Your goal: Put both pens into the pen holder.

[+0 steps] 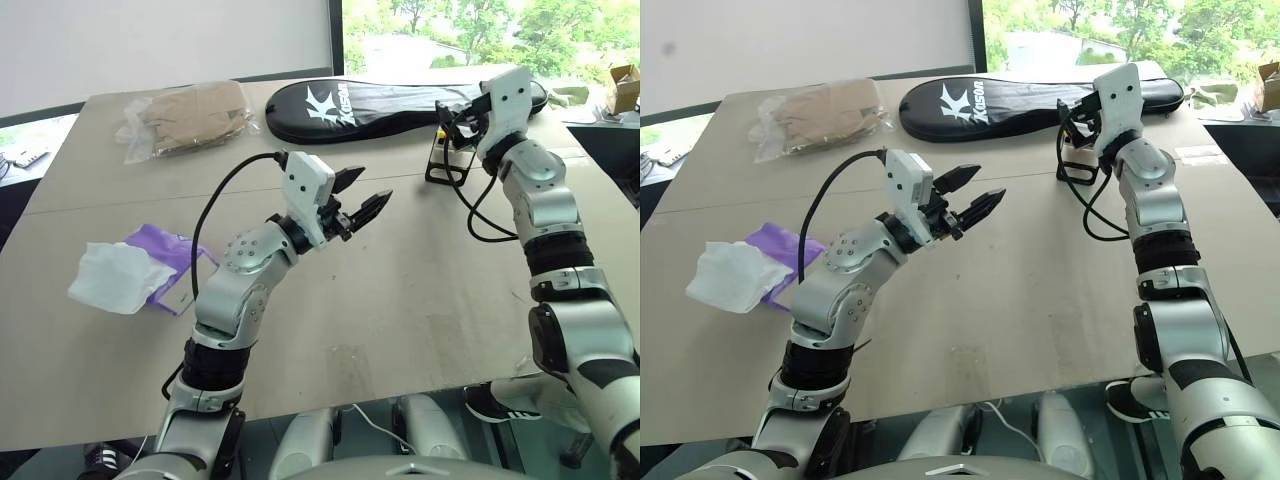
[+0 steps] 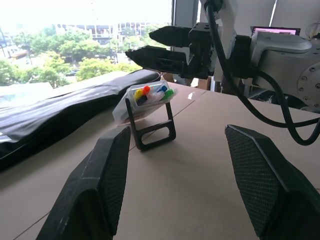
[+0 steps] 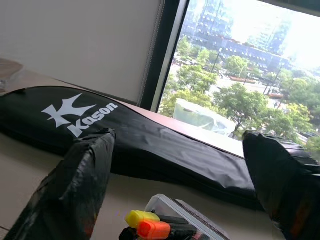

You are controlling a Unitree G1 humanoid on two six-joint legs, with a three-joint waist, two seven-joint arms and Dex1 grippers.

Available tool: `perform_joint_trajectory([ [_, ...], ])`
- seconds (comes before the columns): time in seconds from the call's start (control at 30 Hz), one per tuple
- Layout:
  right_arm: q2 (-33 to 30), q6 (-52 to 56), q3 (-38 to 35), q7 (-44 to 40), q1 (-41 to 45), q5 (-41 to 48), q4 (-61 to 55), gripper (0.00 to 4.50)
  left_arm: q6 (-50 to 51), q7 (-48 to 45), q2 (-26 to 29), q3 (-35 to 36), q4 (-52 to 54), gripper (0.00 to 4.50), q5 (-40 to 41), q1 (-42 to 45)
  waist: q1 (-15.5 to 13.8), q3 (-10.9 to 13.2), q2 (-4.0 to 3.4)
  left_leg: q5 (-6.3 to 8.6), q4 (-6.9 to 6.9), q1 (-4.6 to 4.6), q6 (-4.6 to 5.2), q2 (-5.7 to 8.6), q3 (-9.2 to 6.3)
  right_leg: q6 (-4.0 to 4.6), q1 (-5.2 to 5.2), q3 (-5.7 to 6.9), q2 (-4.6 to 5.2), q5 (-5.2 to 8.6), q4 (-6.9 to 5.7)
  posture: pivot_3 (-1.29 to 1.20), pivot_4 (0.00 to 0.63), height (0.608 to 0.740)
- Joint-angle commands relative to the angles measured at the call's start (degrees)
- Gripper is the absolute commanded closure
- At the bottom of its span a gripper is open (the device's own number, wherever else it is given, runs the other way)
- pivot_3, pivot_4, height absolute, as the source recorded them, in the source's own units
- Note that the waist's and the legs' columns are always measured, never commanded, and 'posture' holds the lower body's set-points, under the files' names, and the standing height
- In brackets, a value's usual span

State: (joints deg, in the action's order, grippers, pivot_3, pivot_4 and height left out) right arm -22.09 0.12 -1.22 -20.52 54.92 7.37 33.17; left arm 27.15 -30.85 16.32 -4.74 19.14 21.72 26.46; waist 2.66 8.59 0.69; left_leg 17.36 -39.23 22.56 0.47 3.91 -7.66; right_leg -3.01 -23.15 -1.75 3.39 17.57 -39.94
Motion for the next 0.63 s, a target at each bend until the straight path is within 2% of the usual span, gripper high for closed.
perform_joint_trajectory([
  [0.03,-1.8,3.2,-2.7,-3.8,-2.6,3.7,-11.1,0.07,-0.4,-0.4,0.3,0.8,3.5,1.40,1.5,-0.5,0.0,0.0,0.00,0.00,0.00,0.00,0.00,0.00,0.00,0.00,0.00,-0.01,0.00,0.00,0.00,0.00,0.150,0.740],
  [0.1,-4.7,10.0,-3.6,-8.9,-8.6,8.7,-22.8,0.07,0.7,-0.5,0.9,1.4,4.8,1.40,2.4,-1.6,-0.3,0.0,0.00,0.00,0.00,0.01,0.00,0.00,-0.01,0.00,0.00,0.00,0.00,0.00,0.00,0.00,0.150,0.740],
  [0.2,-13.0,19.0,-4.1,-17.9,-22.6,15.1,-41.3,0.07,3.1,-1.0,3.5,3.5,7.6,1.40,4.1,-5.3,-0.8,0.0,-0.01,0.00,-0.03,0.21,0.00,0.00,-0.26,0.00,0.00,0.03,0.05,0.00,0.10,0.00,0.150,0.740],
  [0.3,-19.5,26.6,-8.7,-22.0,-36.4,22.1,-53.7,0.07,5.5,-1.6,7.8,6.7,10.1,1.40,5.3,-11.5,-0.5,0.0,-0.03,0.00,0.04,0.23,0.00,0.00,-0.25,0.00,-0.01,0.01,0.07,0.00,0.13,0.00,0.150,0.740],
  [0.43,-23.7,29.1,-14.6,-25.4,-51.2,25.2,-61.6,0.07,8.1,-1.3,12.0,11.8,13.1,1.40,7.2,-18.6,-0.5,0.0,-0.11,0.01,0.04,-0.03,0.01,-0.05,-0.02,0.01,0.03,-0.29,-0.02,0.00,-0.04,0.00,0.150,0.740],
  [0.53,-23.7,28.3,-18.5,-26.4,-59.6,25.3,-63.2,0.07,10.2,-0.6,13.6,15.9,16.1,1.40,9.4,-23.7,-1.0,0.0,-0.09,0.04,0.20,-0.70,0.04,-0.14,0.00,0.05,0.72,-0.34,-0.12,-0.03,0.10,0.00,0.150,0.740],
  [0.63,-23.8,27.2,-20.3,-27.4,-64.1,24.9,-63.1,0.07,12.0,0.8,14.5,18.5,19.7,1.40,10.9,-28.4,-1.3,0.0,-0.10,0.06,0.23,-0.86,0.07,-0.14,0.04,0.05,0.86,-0.40,-0.11,-0.02,0.16,0.00,0.150,0.740],
])
